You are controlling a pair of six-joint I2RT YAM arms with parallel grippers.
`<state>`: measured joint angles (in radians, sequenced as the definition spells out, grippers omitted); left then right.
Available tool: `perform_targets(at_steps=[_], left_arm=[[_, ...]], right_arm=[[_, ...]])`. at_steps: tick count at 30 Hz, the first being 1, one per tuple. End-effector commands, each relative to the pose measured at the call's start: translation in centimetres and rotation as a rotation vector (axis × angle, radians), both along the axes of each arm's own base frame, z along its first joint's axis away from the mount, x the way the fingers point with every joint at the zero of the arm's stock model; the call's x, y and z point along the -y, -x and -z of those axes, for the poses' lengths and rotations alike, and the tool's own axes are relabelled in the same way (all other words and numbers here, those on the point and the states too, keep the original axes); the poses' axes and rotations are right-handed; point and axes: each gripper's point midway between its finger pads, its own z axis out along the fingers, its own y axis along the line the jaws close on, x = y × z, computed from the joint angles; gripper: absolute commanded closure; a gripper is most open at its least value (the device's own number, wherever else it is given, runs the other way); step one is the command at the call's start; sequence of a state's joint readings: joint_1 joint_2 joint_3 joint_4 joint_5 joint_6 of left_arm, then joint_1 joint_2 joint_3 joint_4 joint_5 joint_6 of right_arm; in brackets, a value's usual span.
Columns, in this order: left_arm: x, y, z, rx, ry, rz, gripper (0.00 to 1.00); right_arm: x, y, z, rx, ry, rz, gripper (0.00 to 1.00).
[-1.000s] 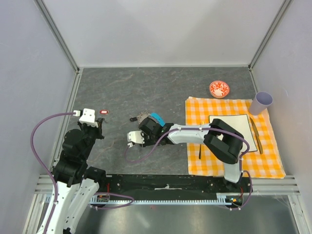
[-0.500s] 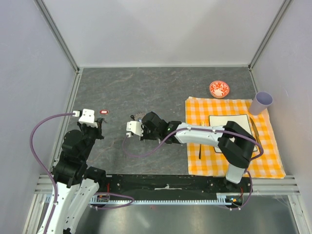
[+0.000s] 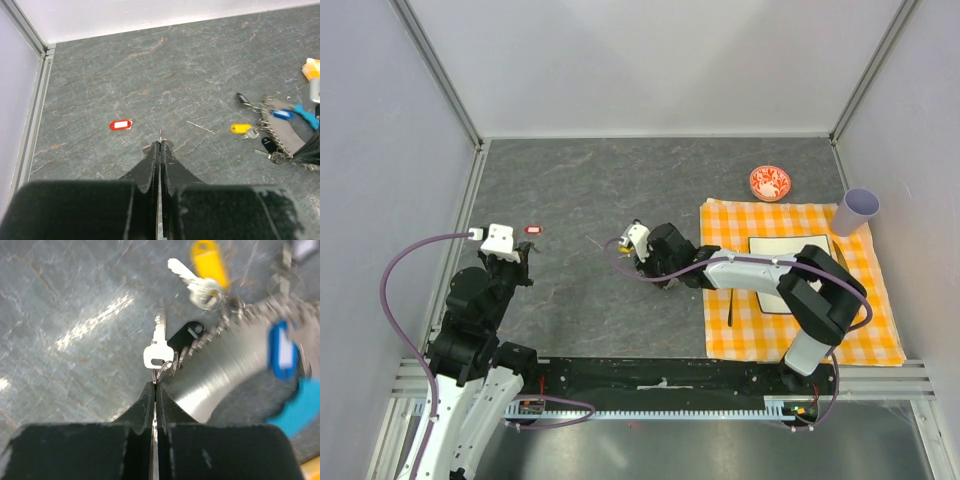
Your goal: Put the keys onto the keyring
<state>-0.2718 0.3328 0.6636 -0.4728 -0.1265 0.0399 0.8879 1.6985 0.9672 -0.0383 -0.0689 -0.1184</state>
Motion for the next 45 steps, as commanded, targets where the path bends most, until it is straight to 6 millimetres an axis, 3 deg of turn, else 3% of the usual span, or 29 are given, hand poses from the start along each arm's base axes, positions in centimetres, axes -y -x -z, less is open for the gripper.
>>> perform_targets(at_steps=[1, 6, 8, 10, 15, 20, 24, 29, 41, 45], left_arm=[[0.5, -0.2, -0.6, 0.029, 0.038, 0.012, 0.98], [0.5, -0.2, -0.6, 0.029, 0.037, 0.014, 0.98], [0.5, -0.2, -0.6, 0.027, 0.037, 0.015, 0.98], [0.6, -0.2, -0.6, 0.029, 0.037, 0.017, 0.98], [0.5, -0.3, -0.6, 0.028, 0.035, 0.016, 0.98], [0.6, -0.3, -0.5, 0.024, 0.035, 0.02, 0.98], [0.6, -0.3, -0.6, 0.029, 0.036, 0.02, 0.98], [0.7, -0.3, -0.7, 0.03, 0.037, 0.026, 0.98], [0.8, -0.2, -0.8, 0.034, 0.041, 0.034, 0.98], [0.9, -0.2, -0.8, 0.034, 0.041, 0.035, 0.98]], right_arm=[[-1.8, 2.0, -0.7, -0.092, -0.114, -0.005, 0.98], [-2.0, 2.0, 0.2, -0.116, -0.097, -0.006, 0.79], [-1.5, 1.6, 0.3, -0.11, -0.068, 0.02, 0.75], [-0.9, 0.6, -0.4, -0.06, -0.039, 0.052, 0.7], [0.5, 0.6, -1.4, -0.03, 0.05, 0.035, 0.6], [0.1, 2.0, -3.2, -0.036, 0.036, -0.021, 0.6], [0.3, 2.1, -1.8, -0.049, 0.071, -0.034, 0.6], [-1.1, 1.9, -0.6, -0.096, 0.073, -0.075, 0.6], [-1.2, 1.2, 1.1, -0.117, 0.108, -0.08, 0.6], [-1.7, 0.6, 0.5, -0.109, 0.092, -0.082, 0.61]])
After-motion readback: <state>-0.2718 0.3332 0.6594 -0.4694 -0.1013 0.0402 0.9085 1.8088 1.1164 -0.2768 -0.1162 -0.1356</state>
